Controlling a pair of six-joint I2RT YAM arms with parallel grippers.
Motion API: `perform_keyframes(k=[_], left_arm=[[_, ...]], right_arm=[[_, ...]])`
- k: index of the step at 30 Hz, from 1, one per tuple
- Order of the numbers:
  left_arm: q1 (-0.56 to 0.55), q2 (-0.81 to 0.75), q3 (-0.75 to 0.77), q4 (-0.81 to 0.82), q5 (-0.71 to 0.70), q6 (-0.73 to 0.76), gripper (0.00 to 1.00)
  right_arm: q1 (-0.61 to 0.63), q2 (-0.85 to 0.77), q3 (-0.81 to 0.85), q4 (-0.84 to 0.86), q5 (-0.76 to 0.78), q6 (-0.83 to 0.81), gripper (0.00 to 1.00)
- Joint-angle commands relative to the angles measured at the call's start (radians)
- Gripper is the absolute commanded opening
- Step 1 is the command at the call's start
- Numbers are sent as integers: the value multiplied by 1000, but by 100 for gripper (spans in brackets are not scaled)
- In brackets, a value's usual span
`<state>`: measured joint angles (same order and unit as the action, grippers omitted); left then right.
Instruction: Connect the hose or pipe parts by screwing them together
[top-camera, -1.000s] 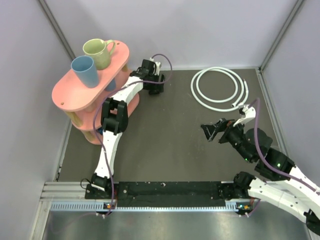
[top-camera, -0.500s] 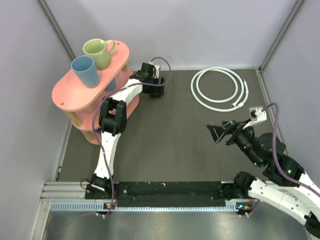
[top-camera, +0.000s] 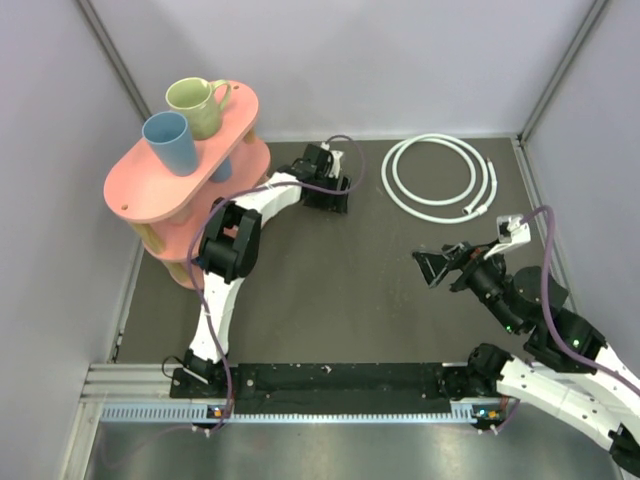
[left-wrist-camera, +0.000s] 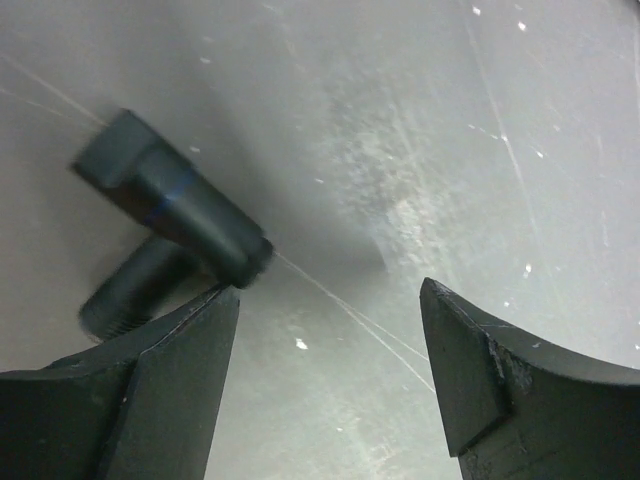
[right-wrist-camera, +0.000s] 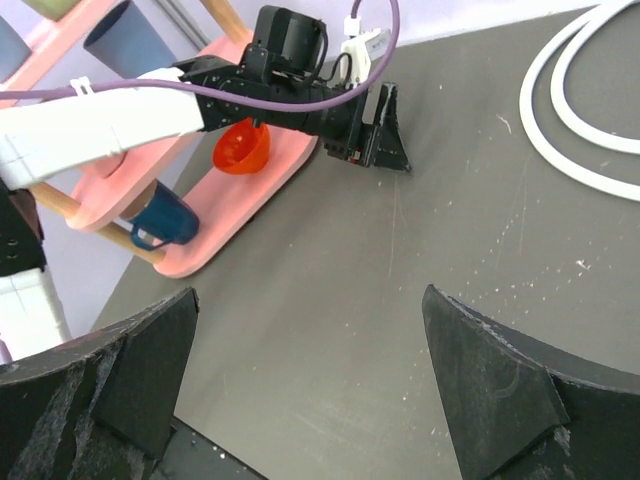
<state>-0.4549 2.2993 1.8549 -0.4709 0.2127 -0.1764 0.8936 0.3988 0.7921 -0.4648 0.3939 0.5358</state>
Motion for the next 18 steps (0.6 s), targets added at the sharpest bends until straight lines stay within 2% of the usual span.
perform_keyframes(k=[1,4,9,18], left_arm=[[-51,-83,-62,43,4,-28,77],[-61,-106,-69,43,-65,-60,74],[-57,-120,-33,-11,-324,-97,79],[-44,-28,131,-86,-357,-57,77]], right_arm=[[-4,38,-8,8,-21,23,93],[-5,57,1,14,-29,23,93],[-5,81,6,20,-38,29,93],[-4,54,-21,23,-36,52,92]])
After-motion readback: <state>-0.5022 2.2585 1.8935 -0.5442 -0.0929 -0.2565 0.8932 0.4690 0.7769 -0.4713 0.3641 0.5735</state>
